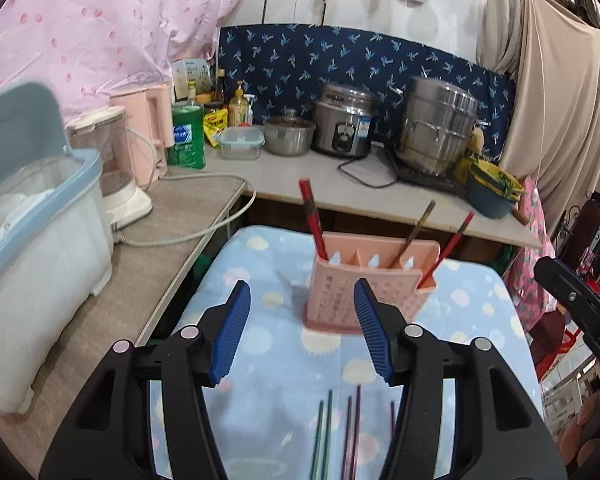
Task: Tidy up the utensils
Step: 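Move both open tools back down to the remaining chopsticks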
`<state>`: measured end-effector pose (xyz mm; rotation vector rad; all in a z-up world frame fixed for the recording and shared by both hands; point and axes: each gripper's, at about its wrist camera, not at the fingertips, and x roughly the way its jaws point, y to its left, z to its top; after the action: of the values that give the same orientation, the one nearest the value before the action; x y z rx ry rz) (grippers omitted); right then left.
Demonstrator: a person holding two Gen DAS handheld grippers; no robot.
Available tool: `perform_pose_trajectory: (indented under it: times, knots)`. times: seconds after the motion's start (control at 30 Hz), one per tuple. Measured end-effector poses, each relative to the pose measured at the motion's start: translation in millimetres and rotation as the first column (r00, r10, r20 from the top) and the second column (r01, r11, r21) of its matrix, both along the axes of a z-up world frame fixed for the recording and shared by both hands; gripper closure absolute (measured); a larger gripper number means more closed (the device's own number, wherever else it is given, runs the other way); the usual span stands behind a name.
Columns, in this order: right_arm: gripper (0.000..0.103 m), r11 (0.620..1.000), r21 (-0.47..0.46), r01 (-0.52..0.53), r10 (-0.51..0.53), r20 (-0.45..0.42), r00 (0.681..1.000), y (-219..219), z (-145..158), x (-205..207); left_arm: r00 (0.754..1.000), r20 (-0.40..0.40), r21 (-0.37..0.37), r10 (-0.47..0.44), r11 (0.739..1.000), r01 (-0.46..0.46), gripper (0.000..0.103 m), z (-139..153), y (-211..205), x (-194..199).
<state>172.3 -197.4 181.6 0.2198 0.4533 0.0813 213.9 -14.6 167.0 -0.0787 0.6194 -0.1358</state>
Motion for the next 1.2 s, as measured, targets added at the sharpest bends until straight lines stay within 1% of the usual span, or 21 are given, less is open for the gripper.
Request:
perform_pose_trajectory:
  times: [0.13,0.4,0.47,0.57,0.77,1.0,1.2]
  knots:
    - [0.072,1.000,0.023,-0.009,0.010,-0.037,0.999,4.3,-19.8,-26.1,0.999,-0.037,0.018,0.000,1.000,0.001,0.052,-18.7,4.4,-23.5]
    - [0.072,1.000,-0.009,0.009,-0.010,-0.096,0.995,14.2,-52.9,-68.1,0.995,-0.101,0.009,0.018,1.000,-0.017,0.052,-47.4,17.2,-58.9]
    - [0.071,1.000,-0.006,0.005,-0.006,-0.120,0.993,15.9,-62.5,-74.8,0.993,-0.114,0.006,0.017,1.000,-0.016,0.052,-54.1,19.2,-65.3]
    - [0.071,1.000,-0.026,0.016,-0.020,-0.151,0.988,18.8,-78.2,-85.1,0.990,-0.140,0.004,0.014,1.000,-0.013,0.052,-66.3,21.1,-75.8]
    - [0.071,0.999,-0.027,0.023,-0.029,-0.226,0.974,21.7,-115.5,-106.3,0.983,-0.184,0.022,0.004,1.000,0.000,0.052,-91.5,20.5,-94.1]
    - [0.071,0.999,-0.028,0.028,-0.036,-0.318,0.947,24.6,-159.8,-128.0,0.972,-0.235,0.049,0.003,0.999,0.009,0.052,-124.9,22.3,-110.9]
    - [0.071,0.998,-0.051,0.032,-0.048,-0.351,0.935,31.2,-180.2,-141.4,0.960,-0.280,0.065,-0.009,0.998,0.028,0.052,-149.1,18.9,-123.3]
